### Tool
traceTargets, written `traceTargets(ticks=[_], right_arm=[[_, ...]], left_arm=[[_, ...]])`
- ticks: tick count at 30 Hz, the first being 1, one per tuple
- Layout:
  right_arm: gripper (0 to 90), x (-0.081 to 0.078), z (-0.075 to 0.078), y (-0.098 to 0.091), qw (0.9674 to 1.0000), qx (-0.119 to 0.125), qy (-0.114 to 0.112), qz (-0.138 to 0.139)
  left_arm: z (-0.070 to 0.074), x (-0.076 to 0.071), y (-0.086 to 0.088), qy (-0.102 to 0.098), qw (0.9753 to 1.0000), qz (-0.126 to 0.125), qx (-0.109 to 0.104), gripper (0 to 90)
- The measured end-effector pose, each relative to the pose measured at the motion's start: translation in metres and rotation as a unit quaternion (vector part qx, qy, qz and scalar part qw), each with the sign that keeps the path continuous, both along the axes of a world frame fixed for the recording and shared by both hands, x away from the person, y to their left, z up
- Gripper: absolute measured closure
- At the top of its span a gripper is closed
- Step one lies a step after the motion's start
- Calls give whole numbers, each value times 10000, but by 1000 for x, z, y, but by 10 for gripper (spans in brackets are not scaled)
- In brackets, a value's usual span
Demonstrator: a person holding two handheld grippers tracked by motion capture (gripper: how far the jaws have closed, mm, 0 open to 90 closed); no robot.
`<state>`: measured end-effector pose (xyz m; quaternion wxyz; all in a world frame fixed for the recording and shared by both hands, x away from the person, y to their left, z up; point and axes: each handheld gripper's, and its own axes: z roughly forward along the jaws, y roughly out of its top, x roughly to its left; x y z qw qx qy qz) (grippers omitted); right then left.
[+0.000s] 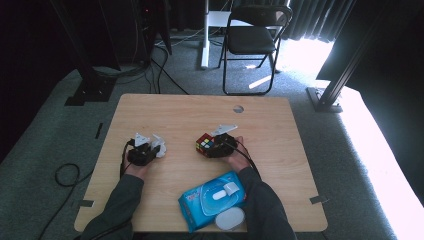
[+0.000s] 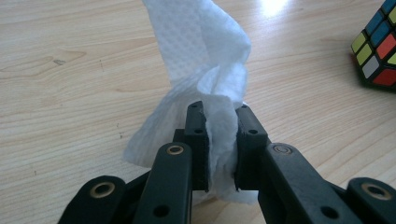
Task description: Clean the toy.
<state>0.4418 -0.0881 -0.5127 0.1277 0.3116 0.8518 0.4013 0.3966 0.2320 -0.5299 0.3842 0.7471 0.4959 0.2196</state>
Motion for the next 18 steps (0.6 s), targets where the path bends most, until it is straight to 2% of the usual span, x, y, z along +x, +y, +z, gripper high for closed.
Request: traceTargets(ticks=[9,13,18], right_arm=[[341,0,-4,2,10000,-61,28,12],[341,0,-4,1,10000,-37,51,30],[339,0,-5,0,10000,-49,45,60]], left_arm=[[-2,0,0,60,10000,32,13,740],[-2,-1,0,65,10000,-7,-25,674],[0,-2,1,33,10000,-32,-87,536]])
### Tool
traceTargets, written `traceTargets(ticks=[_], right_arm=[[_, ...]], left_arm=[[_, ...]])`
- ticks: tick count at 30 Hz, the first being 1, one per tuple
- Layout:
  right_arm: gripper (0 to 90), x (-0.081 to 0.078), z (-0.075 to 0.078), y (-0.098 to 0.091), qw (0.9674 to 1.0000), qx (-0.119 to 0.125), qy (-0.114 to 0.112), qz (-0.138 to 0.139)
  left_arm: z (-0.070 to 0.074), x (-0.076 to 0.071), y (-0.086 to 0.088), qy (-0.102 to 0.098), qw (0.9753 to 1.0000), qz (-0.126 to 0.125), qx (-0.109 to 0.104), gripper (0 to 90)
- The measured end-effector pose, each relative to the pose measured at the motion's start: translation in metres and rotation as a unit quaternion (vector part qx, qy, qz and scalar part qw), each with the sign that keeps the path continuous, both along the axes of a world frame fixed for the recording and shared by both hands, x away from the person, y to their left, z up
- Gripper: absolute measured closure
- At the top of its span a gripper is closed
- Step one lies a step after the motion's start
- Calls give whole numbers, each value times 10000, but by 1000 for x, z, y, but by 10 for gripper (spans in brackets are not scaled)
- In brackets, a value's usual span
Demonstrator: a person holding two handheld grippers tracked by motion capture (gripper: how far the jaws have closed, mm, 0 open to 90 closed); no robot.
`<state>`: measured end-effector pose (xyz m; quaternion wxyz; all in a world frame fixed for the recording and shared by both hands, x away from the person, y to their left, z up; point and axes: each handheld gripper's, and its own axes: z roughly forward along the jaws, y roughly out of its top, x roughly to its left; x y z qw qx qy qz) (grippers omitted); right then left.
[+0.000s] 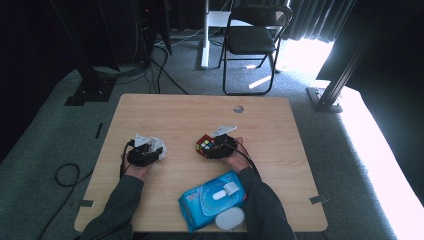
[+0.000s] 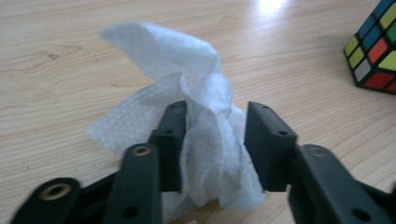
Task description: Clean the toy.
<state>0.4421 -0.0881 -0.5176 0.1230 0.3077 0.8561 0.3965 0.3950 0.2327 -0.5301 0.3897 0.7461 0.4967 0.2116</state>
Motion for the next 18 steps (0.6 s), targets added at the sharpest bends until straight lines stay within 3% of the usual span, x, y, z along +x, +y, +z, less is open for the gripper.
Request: traceTargets(ticks=[3,6,13,15,18], right_arm=[[317,-1,-1,0,10000,12,13,59],[274,-1,3,-1,9998,182,-57,69],[273,-4,10,-6,9989,379,-255,114],[291,-5,13,-8,9983,465,-327,104],[388,-7,18,-13,9967,631,-495,79]], left_arm=[[2,-1,0,-75,10000,-20,-31,488],[5,-2,2,-164,9998,95,-50,441],[12,-6,12,-404,9985,314,-204,426],[15,-7,15,-480,9979,361,-263,437],[19,-10,21,-617,9963,505,-331,468]])
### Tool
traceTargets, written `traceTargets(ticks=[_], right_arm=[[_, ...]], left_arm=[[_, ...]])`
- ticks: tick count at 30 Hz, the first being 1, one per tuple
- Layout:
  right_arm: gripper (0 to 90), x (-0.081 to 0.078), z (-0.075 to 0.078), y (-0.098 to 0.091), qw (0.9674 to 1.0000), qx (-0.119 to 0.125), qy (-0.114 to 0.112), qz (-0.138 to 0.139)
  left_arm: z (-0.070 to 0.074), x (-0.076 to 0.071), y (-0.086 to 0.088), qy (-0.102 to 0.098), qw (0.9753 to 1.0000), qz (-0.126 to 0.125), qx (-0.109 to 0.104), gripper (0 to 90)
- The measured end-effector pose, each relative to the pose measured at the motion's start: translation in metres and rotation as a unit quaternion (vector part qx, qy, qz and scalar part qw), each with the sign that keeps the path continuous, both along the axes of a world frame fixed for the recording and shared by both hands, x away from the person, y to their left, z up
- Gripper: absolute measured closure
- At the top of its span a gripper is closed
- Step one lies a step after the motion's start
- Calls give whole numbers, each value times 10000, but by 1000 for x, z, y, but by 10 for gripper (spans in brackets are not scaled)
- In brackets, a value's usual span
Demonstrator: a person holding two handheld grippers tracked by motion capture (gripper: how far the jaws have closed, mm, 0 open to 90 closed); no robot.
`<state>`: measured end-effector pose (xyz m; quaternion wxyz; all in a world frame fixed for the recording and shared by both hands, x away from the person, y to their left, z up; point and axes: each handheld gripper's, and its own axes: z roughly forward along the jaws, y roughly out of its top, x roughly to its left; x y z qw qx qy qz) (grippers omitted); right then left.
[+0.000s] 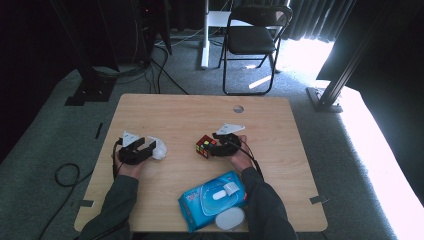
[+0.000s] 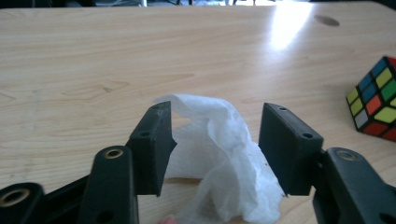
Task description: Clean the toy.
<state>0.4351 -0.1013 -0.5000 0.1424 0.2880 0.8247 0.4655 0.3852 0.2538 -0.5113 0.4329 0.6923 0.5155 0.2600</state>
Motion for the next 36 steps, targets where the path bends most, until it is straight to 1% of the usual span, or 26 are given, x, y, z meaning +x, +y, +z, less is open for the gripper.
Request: traceTargets(ticks=[1,2,3,4,5,7,8,11,12,13,14,15,17,20,24,26,28,29,31,36], right_arm=[[425,-1,1,-1,9999,46,-93,-45],[467,-2,2,-3,9998,88,-132,-82],[467,-2,2,-3,9998,88,-132,-82],[551,-2,4,-5,9996,111,-191,-179],[598,-2,4,-6,9994,102,-233,-255],[686,-2,5,-9,9989,127,-256,-373],[749,-1,4,-10,9985,109,-262,-462],[878,0,2,-14,9973,40,-261,-690],[878,0,2,-14,9973,40,-261,-690],[900,1,-1,-16,9964,6,-246,-813],[900,1,-2,-17,9961,-36,-217,-852],[900,1,-2,-17,9961,-36,-217,-852],[900,1,-6,-20,9954,-66,-174,-938],[900,2,-10,-23,9949,-99,-136,-992],[900,2,-11,-26,9943,-127,-114,-1050],[900,2,-12,-26,9942,-134,-104,-1062],[900,2,-12,-27,9942,-137,-96,-1066],[900,2,-13,-27,9942,-123,-83,-1065],[900,2,-14,-28,9941,-137,-94,-1068],[900,2,-18,-32,9934,-157,-48,-1132]], left_arm=[[0,0,1,-18,10000,26,-15,490],[0,0,1,-18,10000,26,-15,515],[0,-1,2,-27,10000,30,-33,515],[0,-1,3,-27,10000,41,-31,565],[1,-2,5,-53,9999,98,-25,603],[1,-3,6,-80,9999,131,-14,677],[2,-3,6,-88,9998,151,-22,702],[3,-3,8,-103,9997,232,-24,783],[3,-3,8,-103,9997,232,-24,817],[3,-4,8,-115,9996,259,-15,854],[4,-4,10,-120,9995,305,-12,885],[4,-4,10,-120,9995,305,-12,900],[4,-4,11,-118,9993,349,11,900],[4,-4,15,-102,9990,446,5,900],[3,-4,18,-82,9985,537,-4,900],[3,-4,20,-102,9981,610,-26,900],[3,-4,20,-102,9981,610,-26,900],[4,-5,23,-112,9977,665,-35,900],[3,-6,25,-110,9975,697,-51,900],[3,-6,26,-130,9972,729,-90,900]])
